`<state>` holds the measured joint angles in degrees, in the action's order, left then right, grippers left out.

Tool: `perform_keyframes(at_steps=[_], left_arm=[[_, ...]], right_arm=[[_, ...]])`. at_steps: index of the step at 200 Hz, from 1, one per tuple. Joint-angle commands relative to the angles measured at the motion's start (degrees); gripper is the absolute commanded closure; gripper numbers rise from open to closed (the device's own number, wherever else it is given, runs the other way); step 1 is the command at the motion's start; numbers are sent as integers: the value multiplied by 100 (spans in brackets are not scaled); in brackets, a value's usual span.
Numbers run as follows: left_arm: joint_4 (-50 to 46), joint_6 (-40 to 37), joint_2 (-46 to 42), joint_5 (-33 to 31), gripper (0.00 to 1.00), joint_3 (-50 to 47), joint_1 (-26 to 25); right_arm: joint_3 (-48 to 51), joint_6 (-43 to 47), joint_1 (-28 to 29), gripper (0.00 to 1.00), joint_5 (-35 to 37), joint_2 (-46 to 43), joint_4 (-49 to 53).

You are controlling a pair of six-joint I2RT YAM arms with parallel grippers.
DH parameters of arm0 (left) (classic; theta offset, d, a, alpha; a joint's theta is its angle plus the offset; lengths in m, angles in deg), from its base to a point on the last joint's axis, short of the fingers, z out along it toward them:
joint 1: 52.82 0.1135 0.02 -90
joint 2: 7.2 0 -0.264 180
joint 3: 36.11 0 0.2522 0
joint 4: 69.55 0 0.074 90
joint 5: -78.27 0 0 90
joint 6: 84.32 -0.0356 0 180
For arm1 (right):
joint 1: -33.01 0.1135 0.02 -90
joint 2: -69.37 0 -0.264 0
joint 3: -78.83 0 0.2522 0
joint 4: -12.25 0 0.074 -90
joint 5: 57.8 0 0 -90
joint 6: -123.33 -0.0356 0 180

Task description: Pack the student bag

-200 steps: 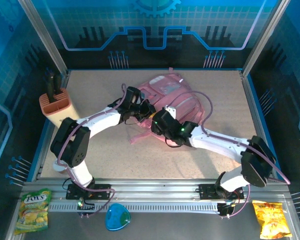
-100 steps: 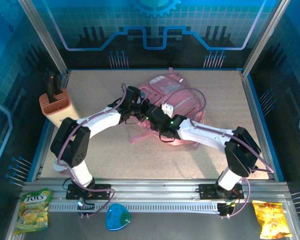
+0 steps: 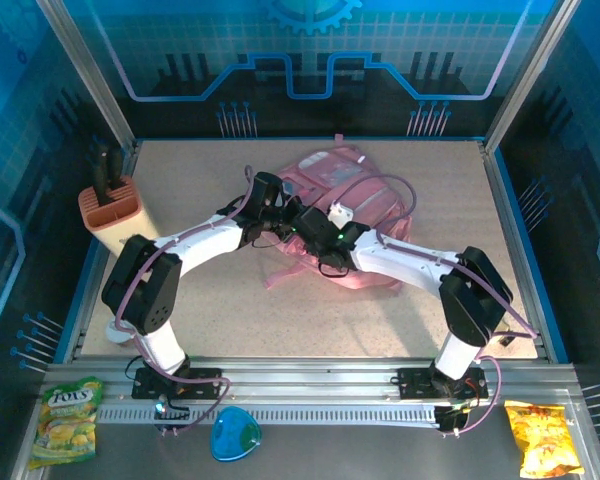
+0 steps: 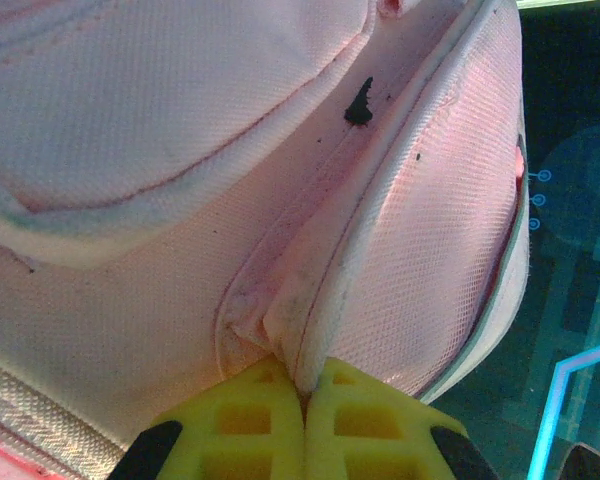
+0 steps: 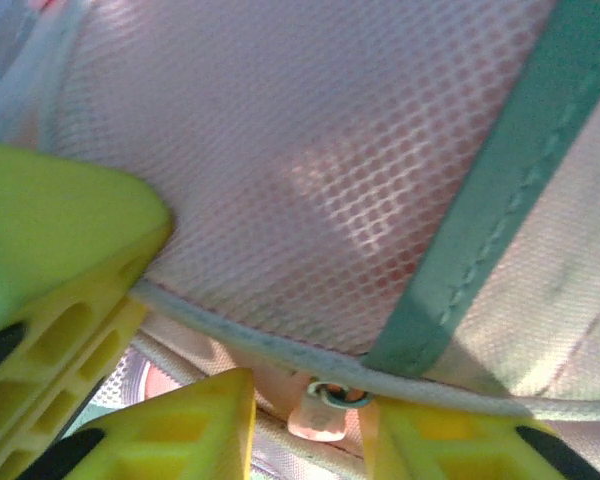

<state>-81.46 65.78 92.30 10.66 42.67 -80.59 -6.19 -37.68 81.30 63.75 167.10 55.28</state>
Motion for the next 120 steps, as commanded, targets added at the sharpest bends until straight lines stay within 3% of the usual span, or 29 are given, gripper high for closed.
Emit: perform_keyframes(at_steps=[1, 60, 120], left_arm=[[299, 20, -125, 513, 100, -6, -40], [187, -119, -81, 417, 100, 45, 101], [-38, -366, 51, 333, 100, 178, 263]], right_arm=[[-118, -187, -279, 72, 648, 125, 257], [549, -34, -285, 89, 708, -427, 332], [1884, 455, -430, 86, 739, -1661, 200]])
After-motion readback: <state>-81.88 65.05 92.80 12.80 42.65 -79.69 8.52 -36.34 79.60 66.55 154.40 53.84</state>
